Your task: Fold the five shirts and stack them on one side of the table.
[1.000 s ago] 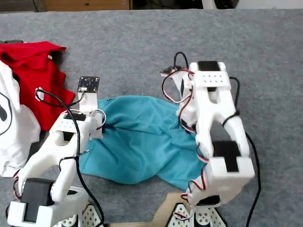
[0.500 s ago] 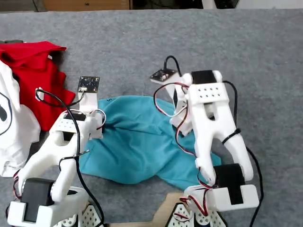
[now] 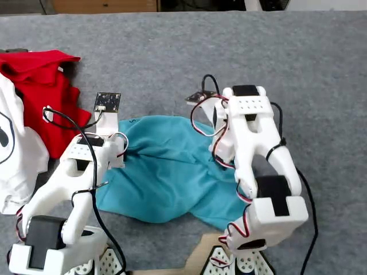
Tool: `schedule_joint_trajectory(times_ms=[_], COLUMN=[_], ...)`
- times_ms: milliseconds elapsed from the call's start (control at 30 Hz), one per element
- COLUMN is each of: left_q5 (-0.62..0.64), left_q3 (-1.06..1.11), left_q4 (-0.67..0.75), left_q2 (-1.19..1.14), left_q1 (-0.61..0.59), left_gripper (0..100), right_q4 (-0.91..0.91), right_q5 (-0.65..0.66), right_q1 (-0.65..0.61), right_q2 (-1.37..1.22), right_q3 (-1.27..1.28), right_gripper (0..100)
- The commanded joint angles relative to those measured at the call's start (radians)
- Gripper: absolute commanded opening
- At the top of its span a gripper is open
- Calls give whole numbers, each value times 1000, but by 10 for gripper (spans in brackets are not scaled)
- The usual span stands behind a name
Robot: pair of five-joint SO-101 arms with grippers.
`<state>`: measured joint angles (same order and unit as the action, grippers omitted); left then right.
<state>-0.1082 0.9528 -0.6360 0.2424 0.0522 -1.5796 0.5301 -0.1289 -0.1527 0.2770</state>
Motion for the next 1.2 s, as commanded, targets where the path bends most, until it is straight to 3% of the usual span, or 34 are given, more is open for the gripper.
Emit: schedule_joint_trajectory(times_ms=[0, 1167], left_q5=[-3, -3], left_q3=[-38, -38], left_q4=[8, 6], left_q2=[-2, -2], left_q1=[9, 11], left_gripper=[19, 19], right_q4=[11, 68], right_q5=[11, 100], right_q1=[19, 67], right_q2=[-8, -18], right_q3=[-44, 25], right_gripper=[140, 143])
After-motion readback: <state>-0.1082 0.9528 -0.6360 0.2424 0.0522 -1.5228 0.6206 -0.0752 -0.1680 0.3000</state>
